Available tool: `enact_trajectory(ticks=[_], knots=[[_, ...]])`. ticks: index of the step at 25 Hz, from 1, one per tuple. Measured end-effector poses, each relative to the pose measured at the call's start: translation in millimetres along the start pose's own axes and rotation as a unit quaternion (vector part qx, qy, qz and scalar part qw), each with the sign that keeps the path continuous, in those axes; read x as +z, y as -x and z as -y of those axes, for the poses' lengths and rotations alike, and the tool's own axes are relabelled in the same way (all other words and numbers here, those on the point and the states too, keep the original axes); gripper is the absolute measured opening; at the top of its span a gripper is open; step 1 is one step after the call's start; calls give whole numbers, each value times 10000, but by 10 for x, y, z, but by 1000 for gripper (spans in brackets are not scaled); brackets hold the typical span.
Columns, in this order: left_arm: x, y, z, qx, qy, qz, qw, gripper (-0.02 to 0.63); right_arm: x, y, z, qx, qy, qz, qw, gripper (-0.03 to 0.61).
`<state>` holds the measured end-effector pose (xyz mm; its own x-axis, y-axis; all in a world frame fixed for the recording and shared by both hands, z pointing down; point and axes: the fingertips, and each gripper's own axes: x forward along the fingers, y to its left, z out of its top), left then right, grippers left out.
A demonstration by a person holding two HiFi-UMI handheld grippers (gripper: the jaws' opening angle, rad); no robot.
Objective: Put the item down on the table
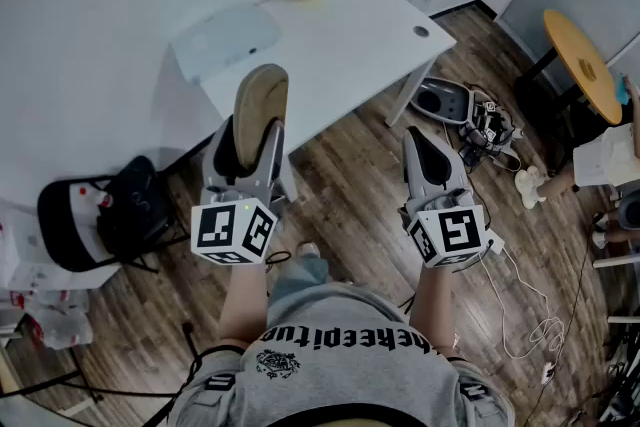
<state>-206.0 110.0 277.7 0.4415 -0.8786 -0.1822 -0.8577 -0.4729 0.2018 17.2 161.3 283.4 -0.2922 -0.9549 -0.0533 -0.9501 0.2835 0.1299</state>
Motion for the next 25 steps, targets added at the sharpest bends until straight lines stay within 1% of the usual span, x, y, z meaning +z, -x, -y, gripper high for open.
enact_trajectory(ticks=[8, 16, 25], knots=[[37, -48, -85, -31, 40, 38, 10000, 296, 20, -96, -51, 2, 26, -3, 10000, -2], [-14, -252, -183, -95, 107, -3, 9999, 296, -36, -302, -6, 10, 4, -10, 10000, -1], [-46, -594, -326, -334, 124, -43, 9994, 296, -25, -618, 38, -101, -23, 89, 9999, 0]])
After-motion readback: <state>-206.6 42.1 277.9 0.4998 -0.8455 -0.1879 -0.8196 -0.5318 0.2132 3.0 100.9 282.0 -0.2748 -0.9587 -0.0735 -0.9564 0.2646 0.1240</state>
